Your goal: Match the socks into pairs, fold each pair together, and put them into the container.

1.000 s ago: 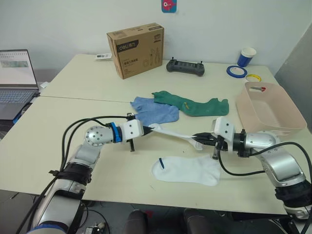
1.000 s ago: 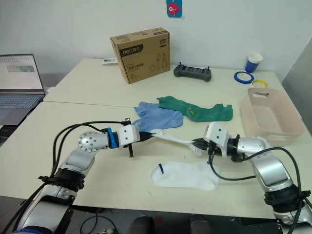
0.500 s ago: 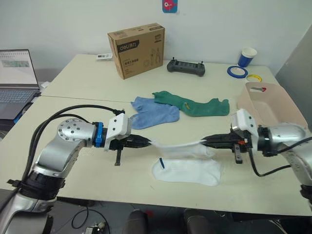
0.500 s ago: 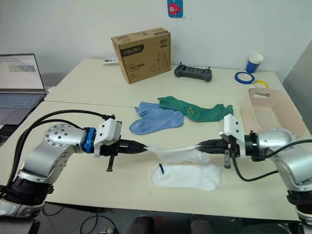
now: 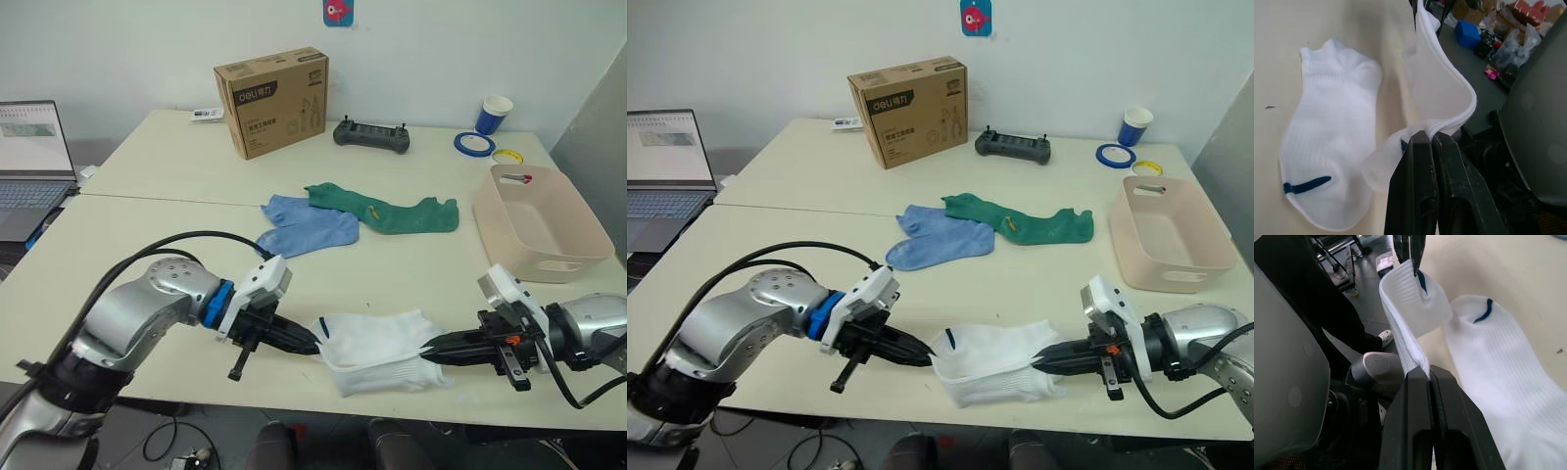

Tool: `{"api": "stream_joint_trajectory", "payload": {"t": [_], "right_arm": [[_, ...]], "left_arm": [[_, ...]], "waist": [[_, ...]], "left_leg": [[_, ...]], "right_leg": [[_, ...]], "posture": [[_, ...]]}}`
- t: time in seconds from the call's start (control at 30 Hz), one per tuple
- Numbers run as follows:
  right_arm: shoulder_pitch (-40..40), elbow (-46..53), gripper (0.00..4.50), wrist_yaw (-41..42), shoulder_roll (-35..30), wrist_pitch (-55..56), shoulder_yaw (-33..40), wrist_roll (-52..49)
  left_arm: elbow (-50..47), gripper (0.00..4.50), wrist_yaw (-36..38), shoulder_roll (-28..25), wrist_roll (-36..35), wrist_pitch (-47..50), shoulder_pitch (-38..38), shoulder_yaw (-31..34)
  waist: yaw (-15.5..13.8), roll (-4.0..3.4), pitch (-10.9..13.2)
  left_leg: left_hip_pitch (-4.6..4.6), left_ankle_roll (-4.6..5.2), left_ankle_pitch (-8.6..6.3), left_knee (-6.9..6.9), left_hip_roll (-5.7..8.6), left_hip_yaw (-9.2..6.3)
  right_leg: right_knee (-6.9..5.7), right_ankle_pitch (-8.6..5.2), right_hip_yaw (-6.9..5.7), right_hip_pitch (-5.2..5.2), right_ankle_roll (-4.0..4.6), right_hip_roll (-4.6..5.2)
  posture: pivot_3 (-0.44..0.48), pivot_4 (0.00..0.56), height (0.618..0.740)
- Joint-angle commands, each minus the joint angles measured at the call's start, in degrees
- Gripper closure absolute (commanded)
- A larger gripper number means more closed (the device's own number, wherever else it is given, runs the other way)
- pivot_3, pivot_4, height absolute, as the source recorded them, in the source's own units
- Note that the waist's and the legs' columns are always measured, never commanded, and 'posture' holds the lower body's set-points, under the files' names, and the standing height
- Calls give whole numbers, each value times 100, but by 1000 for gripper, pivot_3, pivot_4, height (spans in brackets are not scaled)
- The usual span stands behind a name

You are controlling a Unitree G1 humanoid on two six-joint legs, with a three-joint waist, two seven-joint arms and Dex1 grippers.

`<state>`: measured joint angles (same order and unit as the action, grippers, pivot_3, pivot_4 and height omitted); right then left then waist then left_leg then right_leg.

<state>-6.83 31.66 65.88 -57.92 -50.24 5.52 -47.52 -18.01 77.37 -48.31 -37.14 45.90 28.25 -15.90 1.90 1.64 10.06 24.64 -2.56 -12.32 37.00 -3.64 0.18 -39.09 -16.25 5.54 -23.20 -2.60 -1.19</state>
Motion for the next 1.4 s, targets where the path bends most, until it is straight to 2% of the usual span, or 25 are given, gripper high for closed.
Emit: {"api": "stream_joint_trajectory", "payload": {"t": [0.03,0.13,0.3,0.5,0.53,0.63,0.73,0.83,0.87,0.97,1.1,1.4], "right_arm": [[-146,-439,4500,107,92,483,-439,556],[-454,-958,4500,178,252,842,-853,1021],[-1077,-2000,4500,194,573,1514,-1328,1854],[-1253,-2399,4500,271,714,1814,-1474,2279],[-1268,-2410,4500,215,754,1825,-1442,2296],[-1308,-2540,3793,2,883,1905,-1334,2419],[-1301,-2767,2822,-162,893,2087,-1085,2497],[-1223,-2799,1736,-361,857,2096,-726,2454],[-1146,-2738,1424,-385,822,2031,-590,2403],[-862,-2486,1424,-349,734,1771,-311,2218],[-377,-1985,1424,-278,607,1169,-53,1770],[126,-1126,1424,-413,484,469,75,1285]], "left_arm": [[522,4468,-196,228,292,255,310,-282],[1053,4468,-241,449,397,485,609,-391],[1847,4468,-352,875,761,292,876,-461],[2280,4468,-497,1292,1108,-395,885,-287],[2347,4291,-562,1370,1087,-357,911,-221],[2429,3552,-589,1438,1124,-355,942,-171],[2552,2630,-898,1532,1153,-352,962,97],[2459,1681,-1007,1398,1105,-448,796,441],[2325,1675,-965,1302,1031,-504,642,592],[1896,1675,-822,1104,765,-383,250,870],[1461,1675,-962,1119,743,-365,-102,851],[1663,1675,-1195,1551,1178,-863,5,503]], "waist": [[2,1,0],[8,1,0],[0,0,0],[-15,-1,1],[-16,-1,1],[-12,-1,0],[-10,-1,0],[-8,-1,0],[-1,-2,0],[1,-3,-1],[-32,-3,-1],[-15,-2,-1]], "left_leg": [[0,0,0,0,0,-2],[0,1,0,1,-1,-5],[0,1,0,-1,-1,-4],[3,1,0,-1,-1,-7],[3,1,0,-1,-1,-6],[3,0,0,2,-1,-6],[3,0,0,2,-1,-5],[3,0,0,1,-1,-6],[3,0,0,0,-1,-7],[1,1,0,-3,-3,-9],[3,1,0,-3,-1,-10],[2,0,0,0,3,-7]], "right_leg": [[0,0,-1,0,0,-2],[-2,0,-1,-1,0,-8],[-1,0,0,-2,0,-8],[-2,6,-2,-3,12,-8],[-2,6,-2,-3,13,-8],[-5,7,-1,-2,14,-8],[-7,6,0,-2,11,-8],[-7,7,-1,-2,13,-7],[-7,7,-1,-2,13,-7],[-8,15,-1,-3,27,-8],[-7,15,-4,0,27,-5],[-3,6,-1,2,5,-2]], "posture": [[0,150,740],[0,150,740],[0,150,740],[0,150,740],[0,150,740],[0,150,740],[0,150,740],[0,150,740],[0,150,740],[0,150,740],[0,150,740],[0,150,740]]}}
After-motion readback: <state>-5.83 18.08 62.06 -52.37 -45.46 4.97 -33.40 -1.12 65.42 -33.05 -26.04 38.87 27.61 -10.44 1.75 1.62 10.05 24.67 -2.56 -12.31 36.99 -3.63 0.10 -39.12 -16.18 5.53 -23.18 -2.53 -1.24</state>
